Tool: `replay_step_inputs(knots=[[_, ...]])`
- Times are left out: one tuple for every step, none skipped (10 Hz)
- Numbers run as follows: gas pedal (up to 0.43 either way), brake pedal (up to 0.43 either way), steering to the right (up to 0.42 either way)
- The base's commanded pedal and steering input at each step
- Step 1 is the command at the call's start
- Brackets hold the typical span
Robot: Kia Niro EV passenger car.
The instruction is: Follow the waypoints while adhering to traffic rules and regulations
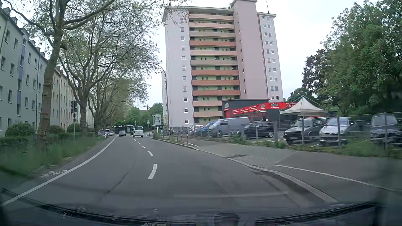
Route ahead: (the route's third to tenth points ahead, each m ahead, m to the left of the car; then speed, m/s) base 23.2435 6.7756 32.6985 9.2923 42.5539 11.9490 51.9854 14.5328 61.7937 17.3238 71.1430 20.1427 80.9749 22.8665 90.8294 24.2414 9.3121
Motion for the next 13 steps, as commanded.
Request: replay_step_inputs(knots=[[0.039, 0.0, -0.078], [0.039, 0.0, -0.078], [0.047, 0.0, -0.078], [0.047, 0.0, -0.078], [0.047, 0.0, -0.078], [0.047, 0.0, -0.078], [0.047, 0.0, -0.079], [0.047, 0.0, -0.078], [0.067, 0.0, -0.078], [0.098, 0.0, -0.078], [0.118, 0.0, -0.078], [0.13, 0.0, -0.078], [0.13, 0.0, -0.077]])
